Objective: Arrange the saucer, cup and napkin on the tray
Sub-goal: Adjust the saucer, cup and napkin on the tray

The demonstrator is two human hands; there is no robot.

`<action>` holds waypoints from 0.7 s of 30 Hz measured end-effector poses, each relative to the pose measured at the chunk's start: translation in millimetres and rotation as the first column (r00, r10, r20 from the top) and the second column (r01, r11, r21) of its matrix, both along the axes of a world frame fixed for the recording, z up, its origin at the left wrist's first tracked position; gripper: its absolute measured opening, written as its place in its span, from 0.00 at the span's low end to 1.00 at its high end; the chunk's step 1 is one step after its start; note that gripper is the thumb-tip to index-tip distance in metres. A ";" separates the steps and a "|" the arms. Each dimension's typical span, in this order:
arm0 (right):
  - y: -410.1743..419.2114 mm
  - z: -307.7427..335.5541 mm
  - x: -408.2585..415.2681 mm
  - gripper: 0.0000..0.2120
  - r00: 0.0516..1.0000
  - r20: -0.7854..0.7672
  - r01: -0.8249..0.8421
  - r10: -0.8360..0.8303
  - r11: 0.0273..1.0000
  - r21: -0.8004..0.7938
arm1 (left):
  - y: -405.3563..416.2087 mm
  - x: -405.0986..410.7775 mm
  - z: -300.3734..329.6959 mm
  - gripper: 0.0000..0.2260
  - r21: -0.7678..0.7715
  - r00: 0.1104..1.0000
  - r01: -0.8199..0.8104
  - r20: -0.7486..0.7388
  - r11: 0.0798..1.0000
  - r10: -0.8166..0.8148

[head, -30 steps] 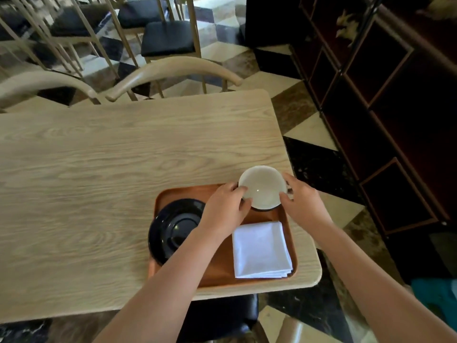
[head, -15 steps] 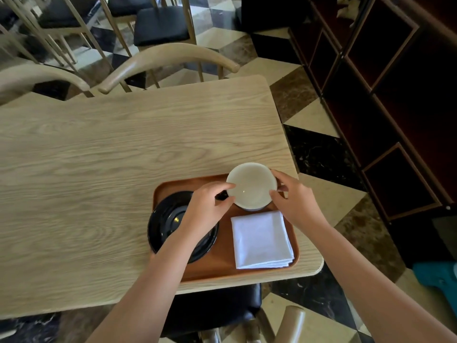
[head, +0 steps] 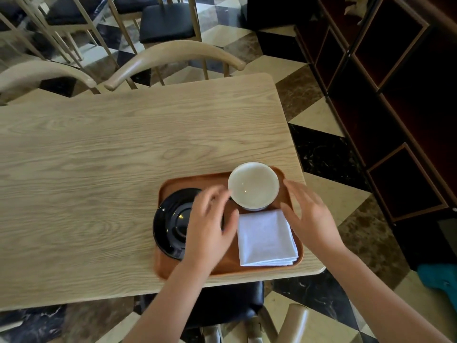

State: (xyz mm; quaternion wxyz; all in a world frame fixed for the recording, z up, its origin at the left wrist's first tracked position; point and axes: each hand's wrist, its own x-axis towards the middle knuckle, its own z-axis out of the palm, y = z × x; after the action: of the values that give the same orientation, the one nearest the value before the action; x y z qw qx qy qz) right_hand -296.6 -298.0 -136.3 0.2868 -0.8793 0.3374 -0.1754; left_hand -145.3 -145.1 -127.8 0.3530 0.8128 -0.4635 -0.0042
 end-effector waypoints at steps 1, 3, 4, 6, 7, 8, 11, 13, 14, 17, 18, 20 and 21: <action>4.7 -2.7 -12.6 0.23 0.999 -0.009 -0.047 0.046 0.995 -0.090 | 8.0 -12.9 -4.0 0.15 0.005 0.995 0.089 0.052 0.996 -0.089; 14.2 -13.3 -36.2 0.23 0.979 -0.082 -0.203 0.189 0.953 -0.225 | 19.4 -38.2 -16.7 0.13 0.126 0.954 0.272 0.094 0.954 -0.284; 18.6 -19.0 -44.6 0.23 0.956 -0.133 -0.290 0.263 0.923 -0.254 | 22.0 -48.9 -23.8 0.14 0.198 0.933 0.323 0.094 0.925 -0.346; 25.6 -27.8 -53.3 0.23 0.910 -0.218 -0.400 0.352 0.883 -0.246 | 22.3 -62.5 -34.7 0.16 0.303 0.918 0.341 0.095 0.890 -0.384; 27.6 -30.2 -54.4 0.23 0.902 -0.239 -0.414 0.360 0.879 -0.236 | 20.8 -65.0 -36.8 0.17 0.338 0.920 0.330 0.093 0.881 -0.380; 28.8 -31.4 -54.2 0.23 0.901 -0.247 -0.412 0.356 0.882 -0.231 | 19.1 -65.4 -37.4 0.17 0.359 0.923 0.321 0.087 0.877 -0.374; 30.5 -31.8 -49.9 0.23 0.906 -0.245 -0.401 0.345 0.885 -0.237 | 18.7 -63.5 -38.4 0.16 0.376 0.932 0.319 0.039 0.870 -0.359; 32.6 -30.2 -45.5 0.23 0.906 -0.243 -0.403 0.346 0.881 -0.248 | 21.8 -61.5 -38.9 0.16 0.380 0.935 0.316 0.031 0.869 -0.353; 34.1 -29.1 -43.4 0.24 0.906 -0.243 -0.404 0.346 0.879 -0.252 | 23.5 -60.0 -39.5 0.16 0.386 0.936 0.310 0.037 0.869 -0.351; 39.5 -26.3 -36.8 0.24 0.906 -0.250 -0.404 0.343 0.876 -0.264 | 28.9 -55.7 -41.4 0.17 0.399 0.943 0.292 0.033 0.869 -0.332; 41.3 -25.6 -34.9 0.24 0.907 -0.250 -0.402 0.340 0.876 -0.266 | 30.8 -54.6 -42.3 0.18 0.402 0.944 0.286 0.035 0.870 -0.327; 44.2 -24.9 -32.2 0.23 0.910 -0.247 -0.395 0.333 0.876 -0.277 | 33.7 -52.9 -43.5 0.18 0.405 0.945 0.280 0.043 0.870 -0.324; 45.6 -24.8 -31.5 0.23 0.912 -0.246 -0.393 0.329 0.875 -0.283 | 34.9 -52.5 -43.6 0.18 0.406 0.945 0.281 0.044 0.870 -0.325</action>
State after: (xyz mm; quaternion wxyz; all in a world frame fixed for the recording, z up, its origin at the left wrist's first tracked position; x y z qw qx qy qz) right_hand -328.1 -252.4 -161.1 0.1316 -0.9746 0.1589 -0.0870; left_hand -197.8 -110.2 -171.4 0.1507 0.7831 -0.5937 -0.1076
